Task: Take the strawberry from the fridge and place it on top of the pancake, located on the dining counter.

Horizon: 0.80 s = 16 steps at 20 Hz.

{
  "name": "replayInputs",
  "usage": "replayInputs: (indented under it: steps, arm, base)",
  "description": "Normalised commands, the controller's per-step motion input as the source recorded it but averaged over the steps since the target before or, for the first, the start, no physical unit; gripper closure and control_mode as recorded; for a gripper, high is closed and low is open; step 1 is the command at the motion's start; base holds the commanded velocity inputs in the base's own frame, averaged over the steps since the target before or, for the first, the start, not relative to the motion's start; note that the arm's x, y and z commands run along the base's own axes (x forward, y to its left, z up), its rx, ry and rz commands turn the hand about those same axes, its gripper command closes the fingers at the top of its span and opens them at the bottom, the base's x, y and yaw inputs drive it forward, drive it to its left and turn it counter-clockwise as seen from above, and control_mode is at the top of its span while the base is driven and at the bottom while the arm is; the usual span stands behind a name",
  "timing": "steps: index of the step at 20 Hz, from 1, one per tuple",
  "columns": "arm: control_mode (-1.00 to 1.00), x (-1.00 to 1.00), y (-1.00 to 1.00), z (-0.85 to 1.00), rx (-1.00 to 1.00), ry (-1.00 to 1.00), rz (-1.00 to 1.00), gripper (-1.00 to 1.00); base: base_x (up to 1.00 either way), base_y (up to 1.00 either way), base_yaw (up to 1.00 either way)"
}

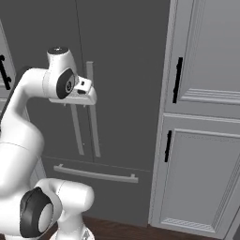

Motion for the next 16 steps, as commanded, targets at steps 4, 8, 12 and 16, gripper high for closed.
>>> replayInputs:
  steps: [4, 8, 12, 16]
  arm:
    - [1.00, 0.00, 0.00, 0.00, 0.00, 0.00, 0.00, -1.00]
    - [1.00, 0.00, 0.00, 0.00, 0.00, 0.00, 0.00, -1.00]
    - [1.00, 0.00, 0.00, 0.00, 0.00, 0.00, 0.00, -1.00]
    - [1.00, 0.00, 0.00, 0.00, 0.00, 0.00, 0.00, -1.00]
  base:
    - [0.04, 0.41, 0.00]
    - [0.07, 0.38, 0.00]
    - [-0.05, 0.02, 0.00]
    - [-0.44, -0.02, -0.01]
